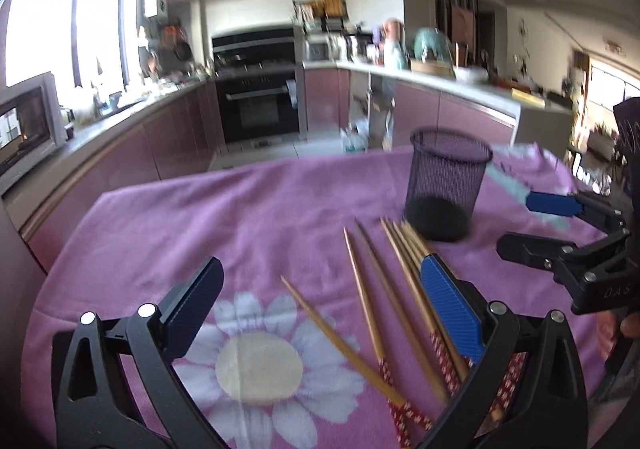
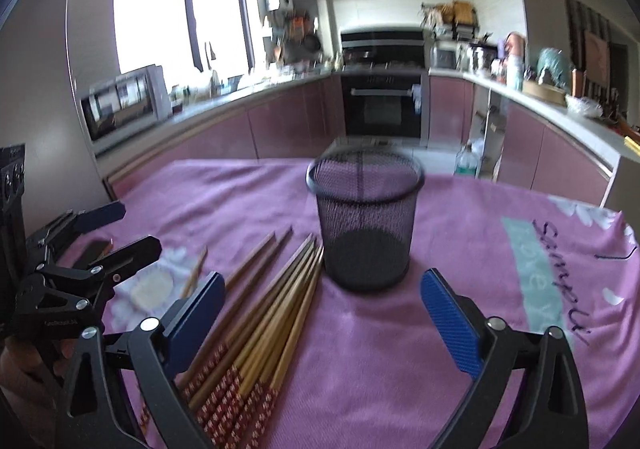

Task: Organize utensils
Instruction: 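Lower the left gripper onto one chopstick while the right gripper lowers onto another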

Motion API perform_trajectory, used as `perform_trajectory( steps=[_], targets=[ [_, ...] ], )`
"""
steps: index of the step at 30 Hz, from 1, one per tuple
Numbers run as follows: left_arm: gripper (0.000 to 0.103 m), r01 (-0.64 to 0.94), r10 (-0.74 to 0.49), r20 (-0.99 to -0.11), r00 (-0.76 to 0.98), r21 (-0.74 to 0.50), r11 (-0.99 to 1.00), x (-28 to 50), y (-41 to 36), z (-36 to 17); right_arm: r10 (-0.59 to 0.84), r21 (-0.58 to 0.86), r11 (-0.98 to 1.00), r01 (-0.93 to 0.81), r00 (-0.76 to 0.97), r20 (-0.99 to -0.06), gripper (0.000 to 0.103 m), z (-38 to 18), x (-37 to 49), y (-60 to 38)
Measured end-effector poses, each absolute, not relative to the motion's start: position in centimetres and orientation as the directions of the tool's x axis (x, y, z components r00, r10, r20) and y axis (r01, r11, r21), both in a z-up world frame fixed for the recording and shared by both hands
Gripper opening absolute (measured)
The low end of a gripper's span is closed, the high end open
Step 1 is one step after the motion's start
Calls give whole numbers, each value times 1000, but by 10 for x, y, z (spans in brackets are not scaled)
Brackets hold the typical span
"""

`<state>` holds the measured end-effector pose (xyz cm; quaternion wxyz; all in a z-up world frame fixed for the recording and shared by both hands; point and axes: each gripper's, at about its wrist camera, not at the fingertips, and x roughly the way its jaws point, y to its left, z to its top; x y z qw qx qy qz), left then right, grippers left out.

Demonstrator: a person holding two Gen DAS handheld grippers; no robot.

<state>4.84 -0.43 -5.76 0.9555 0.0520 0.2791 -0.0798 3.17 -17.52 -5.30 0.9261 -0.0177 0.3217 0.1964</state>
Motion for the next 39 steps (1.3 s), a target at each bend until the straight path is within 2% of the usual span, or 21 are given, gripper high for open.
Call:
perform_trajectory(
  steps=[3, 6, 14, 20, 22, 28, 39],
  targets=[
    [87, 223, -145, -600, 786, 56, 973, 57, -6, -74, 357, 112, 916, -385, 657, -664, 68, -70, 38, -170],
    [84, 249, -159, -648, 744, 48, 967, 66, -7, -86, 366, 133, 911, -390, 619, -695, 60, -80, 43, -169],
    [56, 295, -223, -746, 628, -36, 955, 87, -9, -113, 345, 133, 914, -383, 559, -754, 47, -93, 56, -166],
    [35, 308, -283, -768, 574, -117, 944, 94, -5, -117, 337, 125, 911, -392, 537, -774, 40, -95, 63, -160],
    [25, 309, -292, -772, 565, -130, 942, 96, -5, -116, 336, 124, 911, -394, 532, -777, 32, -95, 65, -157],
    [19, 295, -335, -776, 535, -199, 934, 103, 6, -115, 333, 123, 908, -401, 511, -792, 19, -96, 71, -155],
    [21, 273, -342, -772, 536, -225, 935, 105, 23, -114, 284, 54, 909, -414, 520, -806, 18, -96, 76, -144]
  ],
)
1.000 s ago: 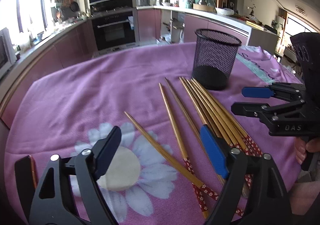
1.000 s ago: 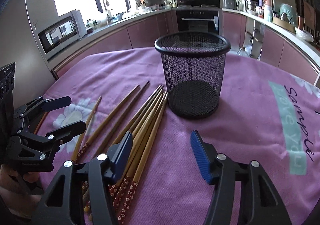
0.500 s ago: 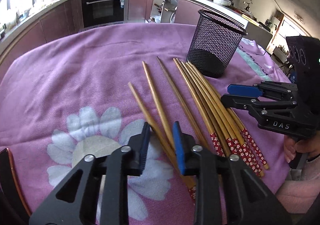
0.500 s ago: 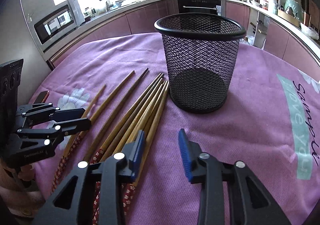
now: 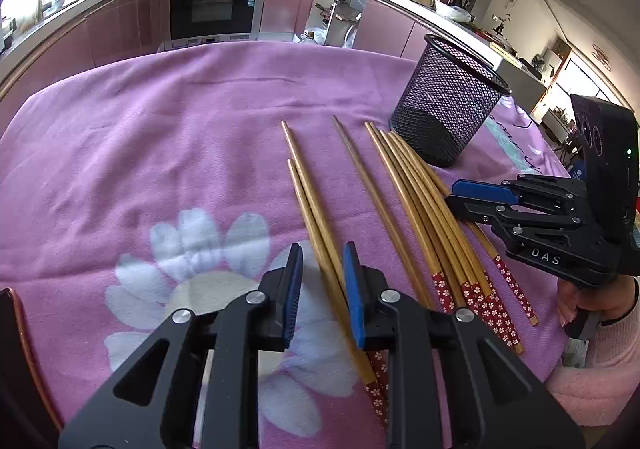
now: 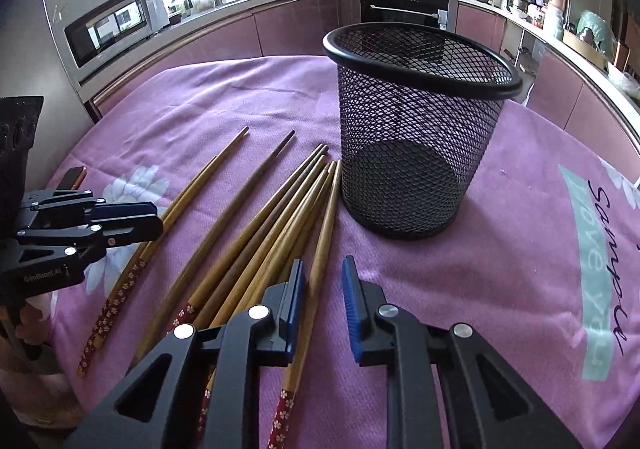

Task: Organize utensils
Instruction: 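Lower the left gripper onto one chopstick while the right gripper lowers onto another, then close the left gripper on its chopstick and lift while the right gripper lifts its own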

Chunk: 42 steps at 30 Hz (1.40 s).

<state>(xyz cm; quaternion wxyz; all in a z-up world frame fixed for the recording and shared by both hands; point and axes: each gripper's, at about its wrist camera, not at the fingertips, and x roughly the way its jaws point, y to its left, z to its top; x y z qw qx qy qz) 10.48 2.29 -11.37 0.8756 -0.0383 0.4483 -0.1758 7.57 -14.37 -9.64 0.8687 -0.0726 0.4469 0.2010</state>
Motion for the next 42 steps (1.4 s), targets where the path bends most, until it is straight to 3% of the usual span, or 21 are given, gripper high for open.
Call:
perform_trajectory(
  steps=[9, 17, 20, 22, 29, 34, 42],
  targets=[
    [20, 292, -355, -776, 520, -229, 928, 103, 32, -116, 289, 57, 908, -416, 520, -804, 18, -96, 75, -143],
    [19, 303, -255, -804, 537, -98, 948, 109, 17, -116, 276, 33, 906, -423, 529, -803, 19, -96, 77, -139],
    [15, 288, -206, -803, 559, -45, 957, 111, 10, -115, 282, 42, 907, -420, 528, -801, 17, -96, 79, -140],
    [12, 274, -199, -800, 566, -45, 961, 111, 9, -115, 300, 65, 906, -419, 524, -798, 8, -96, 79, -142],
    [7, 217, -187, -786, 589, -69, 974, 109, 13, -113, 334, 115, 908, -404, 529, -780, 6, -92, 77, -151],
    [7, 216, -227, -759, 610, -116, 969, 104, 24, -95, 375, 143, 897, -419, 548, -747, 5, -79, 68, -157],
    [7, 315, -397, -659, 639, -246, 917, 91, 30, -43, 487, 218, 857, -468, 595, -639, 5, -42, 51, -170]
  ],
)
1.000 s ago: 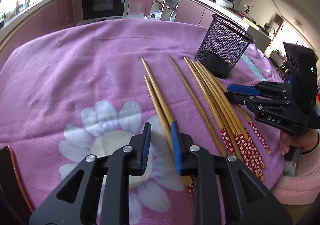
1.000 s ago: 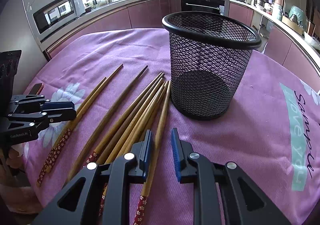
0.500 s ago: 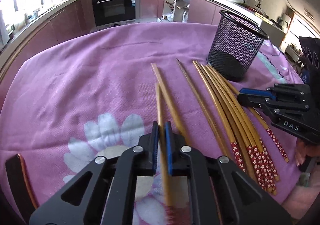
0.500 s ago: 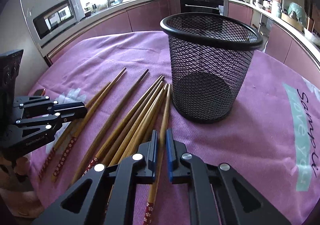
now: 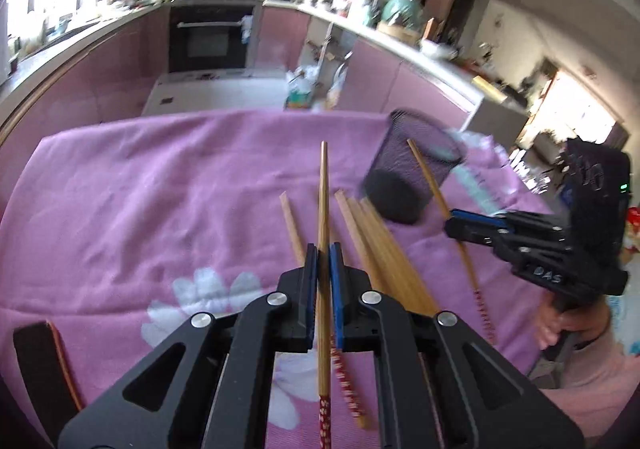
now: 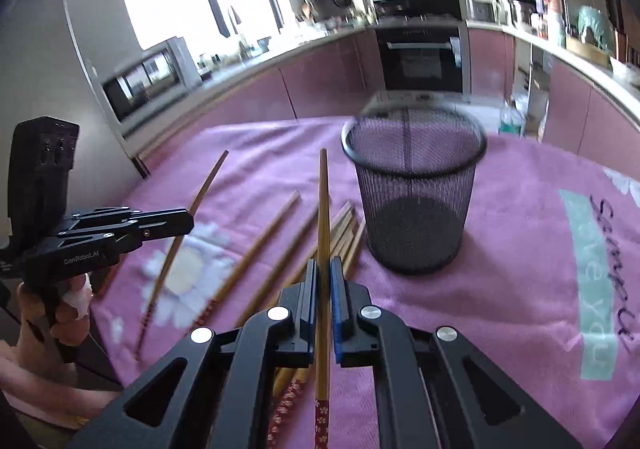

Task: Organize utensils
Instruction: 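Close the left gripper on its chopstick and lift while the right gripper lifts its own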

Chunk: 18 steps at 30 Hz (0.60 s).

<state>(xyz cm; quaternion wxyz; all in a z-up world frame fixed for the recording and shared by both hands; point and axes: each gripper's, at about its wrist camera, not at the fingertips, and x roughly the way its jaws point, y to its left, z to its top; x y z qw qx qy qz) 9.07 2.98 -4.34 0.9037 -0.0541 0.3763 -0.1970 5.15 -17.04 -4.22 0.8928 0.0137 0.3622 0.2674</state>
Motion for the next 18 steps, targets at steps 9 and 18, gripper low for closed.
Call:
perform_trajectory(
  steps=[9, 18],
  targets=[
    [7, 419, -517, -522, 678, -303, 856, 74, 22, 13, 533, 230, 841, -490, 673, -513, 5, 2, 43, -187],
    [7, 464, -565, -399, 723, -325, 824, 87, 1, 61, 537, 207, 841, -499, 733, -417, 5, 42, 48, -201]
  ],
)
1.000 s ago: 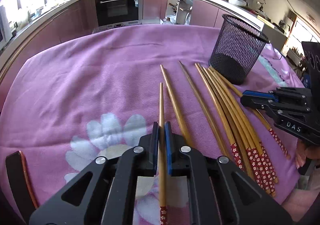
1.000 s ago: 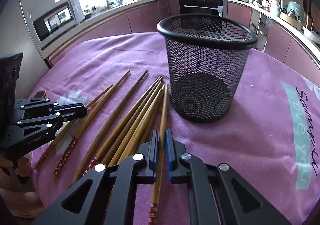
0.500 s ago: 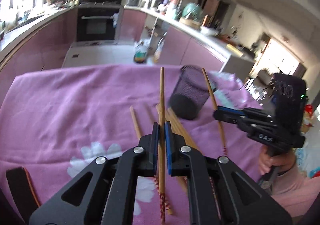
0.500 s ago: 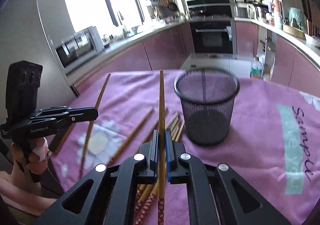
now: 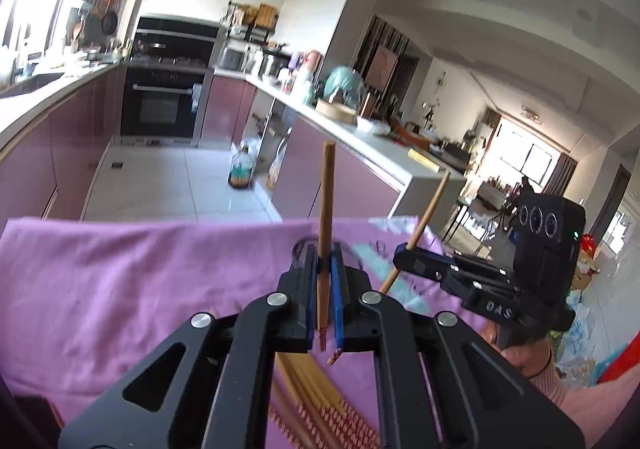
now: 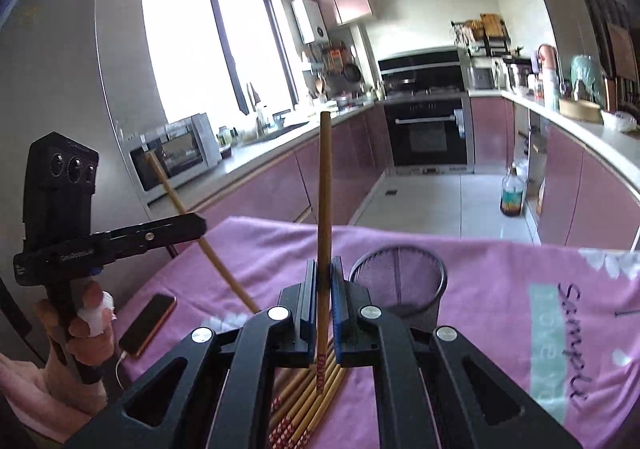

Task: Organize utensils
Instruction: 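Close the left gripper on its chopstick and lift while the right gripper lifts its own, then lower the left gripper's chopstick into the mesh holder while the right gripper inserts its own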

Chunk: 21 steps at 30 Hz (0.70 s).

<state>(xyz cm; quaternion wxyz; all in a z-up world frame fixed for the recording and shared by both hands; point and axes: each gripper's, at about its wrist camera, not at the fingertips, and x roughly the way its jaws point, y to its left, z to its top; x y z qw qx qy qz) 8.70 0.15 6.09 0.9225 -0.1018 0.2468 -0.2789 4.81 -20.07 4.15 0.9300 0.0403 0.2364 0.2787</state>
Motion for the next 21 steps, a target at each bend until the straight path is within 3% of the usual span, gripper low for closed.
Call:
perform_trajectory(
  steps=[14, 21],
  targets=[
    [7, 487, -562, -319, 763, -287, 825, 128, -47, 127, 487, 136, 873, -468, 815, -316, 5, 90, 78, -219],
    [7, 485, -544, -398, 738, -247, 839, 153, -77, 118, 464, 136, 884, -448, 801, -377, 5, 73, 104, -218]
  ],
)
